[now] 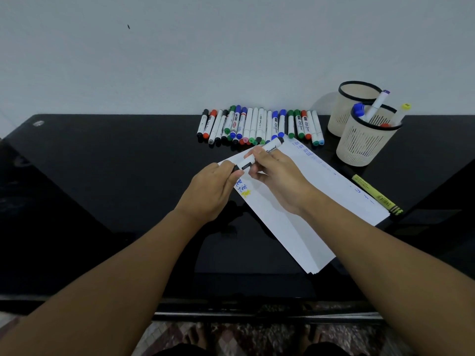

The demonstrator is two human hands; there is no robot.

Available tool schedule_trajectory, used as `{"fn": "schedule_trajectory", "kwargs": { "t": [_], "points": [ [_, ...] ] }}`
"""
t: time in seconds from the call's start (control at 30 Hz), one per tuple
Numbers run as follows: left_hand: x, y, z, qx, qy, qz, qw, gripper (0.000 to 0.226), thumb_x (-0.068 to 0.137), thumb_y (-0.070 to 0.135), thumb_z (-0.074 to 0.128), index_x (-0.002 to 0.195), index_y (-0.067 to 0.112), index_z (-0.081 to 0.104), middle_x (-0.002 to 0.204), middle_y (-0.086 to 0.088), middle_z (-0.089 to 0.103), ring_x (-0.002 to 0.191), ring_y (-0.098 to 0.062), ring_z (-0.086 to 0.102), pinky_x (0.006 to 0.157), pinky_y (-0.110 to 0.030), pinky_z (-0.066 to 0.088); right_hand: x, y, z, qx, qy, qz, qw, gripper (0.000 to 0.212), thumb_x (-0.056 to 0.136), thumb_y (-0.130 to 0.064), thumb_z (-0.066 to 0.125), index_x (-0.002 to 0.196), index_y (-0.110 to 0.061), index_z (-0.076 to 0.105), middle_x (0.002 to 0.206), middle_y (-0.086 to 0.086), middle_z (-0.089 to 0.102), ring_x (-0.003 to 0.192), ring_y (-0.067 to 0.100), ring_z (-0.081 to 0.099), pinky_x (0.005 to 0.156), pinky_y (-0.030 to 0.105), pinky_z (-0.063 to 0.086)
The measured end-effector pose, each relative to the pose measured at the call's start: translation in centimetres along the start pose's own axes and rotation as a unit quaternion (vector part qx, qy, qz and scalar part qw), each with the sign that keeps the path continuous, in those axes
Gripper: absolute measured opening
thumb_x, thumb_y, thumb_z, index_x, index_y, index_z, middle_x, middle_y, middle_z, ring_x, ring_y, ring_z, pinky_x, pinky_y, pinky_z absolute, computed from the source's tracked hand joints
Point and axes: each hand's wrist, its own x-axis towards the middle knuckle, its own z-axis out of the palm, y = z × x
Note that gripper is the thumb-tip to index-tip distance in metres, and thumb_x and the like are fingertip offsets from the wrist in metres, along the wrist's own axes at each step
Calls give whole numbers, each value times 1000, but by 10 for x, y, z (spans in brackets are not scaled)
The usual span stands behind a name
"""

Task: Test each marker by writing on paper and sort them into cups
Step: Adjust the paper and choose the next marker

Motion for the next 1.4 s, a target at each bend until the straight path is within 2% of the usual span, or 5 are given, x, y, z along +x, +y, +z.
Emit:
{"fn": "schedule_trajectory", "kwargs": {
  "t": [0.63, 0.93, 1.13, 1.27, 1.4],
  "points": [
    [-1, 5, -2, 15, 19, -7, 1000, 38, 107, 42, 35, 98, 11, 55, 74, 0, 52, 68, -19, 46, 60, -41, 43, -3, -4, 27, -78, 34, -19, 996, 29, 105, -46, 55, 103, -18, 53, 60, -9, 34, 52, 7, 30, 52, 21, 34],
    [19, 16, -34, 4, -97, 19, 995, 33, 110, 44, 32, 89, 21, 43, 70, 4, 49, 63, -13, 47, 59, -34, 39, -12, -9, 21, 88, 21, 13, 996, 25, 108, -32, 53, 89, -17, 46, 64, 1, 28, 61, 15, 23, 59, 27, 28],
    [36, 26, -48, 72, -147, 37, 986, 26, 109, 40, 34, 117, 22, 51, 95, 9, 54, 81, -10, 53, 71, -36, 48, -20, -10, 14, 16, 77, 71, 994, 47, 100, -45, 64, 131, -15, 46, 92, 4, 56, 74, 15, 52, 69, 28, 42],
    [40, 21, -54, 124, -156, 51, 979, 27, 109, 37, 35, 126, 24, 51, 110, 6, 55, 99, -15, 51, 83, -40, 50, -22, -7, -1, -275, 260, -71, 923, 117, 76, -60, 84, 159, -22, 11, 150, 8, 32, 138, 23, 32, 112, 36, 30],
    [36, 19, -50, 119, -158, 86, 976, 26, 108, 34, 40, 128, 22, 51, 114, 4, 53, 101, -16, 48, 87, -37, 48, -18, 3, -18, -602, 94, -249, 753, 53, 98, -60, 52, 142, -31, 51, 134, 1, 50, 132, 20, 43, 119, 47, 22]
  ]
}}
